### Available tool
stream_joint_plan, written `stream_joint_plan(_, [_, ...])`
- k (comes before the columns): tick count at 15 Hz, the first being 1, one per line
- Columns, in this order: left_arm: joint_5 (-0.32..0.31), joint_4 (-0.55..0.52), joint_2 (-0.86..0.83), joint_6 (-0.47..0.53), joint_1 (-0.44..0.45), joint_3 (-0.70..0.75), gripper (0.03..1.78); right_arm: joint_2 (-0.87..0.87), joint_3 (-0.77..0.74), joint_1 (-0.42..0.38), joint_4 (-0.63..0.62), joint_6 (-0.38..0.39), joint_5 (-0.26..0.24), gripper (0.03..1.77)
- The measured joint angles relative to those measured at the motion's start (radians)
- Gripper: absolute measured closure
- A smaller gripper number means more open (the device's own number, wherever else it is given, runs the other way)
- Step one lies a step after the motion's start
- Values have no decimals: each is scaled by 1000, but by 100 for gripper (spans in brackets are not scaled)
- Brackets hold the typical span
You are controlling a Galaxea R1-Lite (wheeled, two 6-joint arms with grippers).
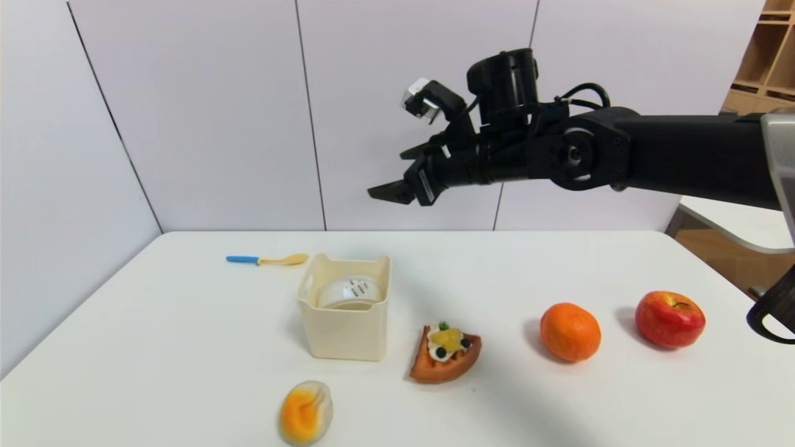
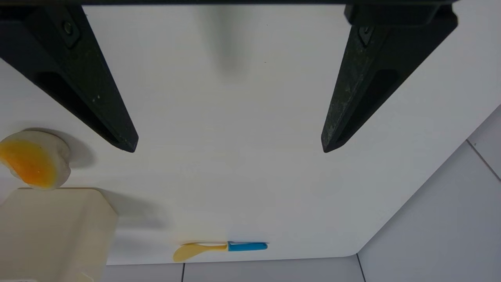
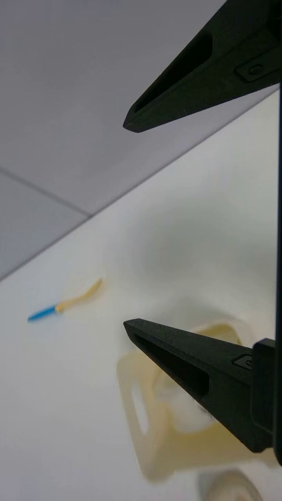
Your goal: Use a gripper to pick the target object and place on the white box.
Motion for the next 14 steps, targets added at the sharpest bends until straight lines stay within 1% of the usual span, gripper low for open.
stream_joint_plan(3, [0, 0, 0, 0, 0, 0, 12, -28, 0, -89, 2, 9, -189, 13])
stream_joint_plan(5, [0, 0, 0, 0, 0, 0, 12, -50, 4, -160, 10, 23, -285, 12])
stream_joint_plan(8, [0, 0, 0, 0, 0, 0, 12, -87, 11, -263, 18, 104, -426, 11])
stream_joint_plan(9, [0, 0, 0, 0, 0, 0, 12, -106, 18, -290, 20, 133, -452, 11])
stream_joint_plan(11, [0, 0, 0, 0, 0, 0, 12, -153, 39, -327, 5, 158, -459, 11])
stream_joint_plan(12, [0, 0, 0, 0, 0, 0, 12, -182, 58, -343, -23, 160, -457, 11])
stream_joint_plan(14, [0, 0, 0, 0, 0, 0, 12, -244, 121, -370, -134, 160, -452, 11])
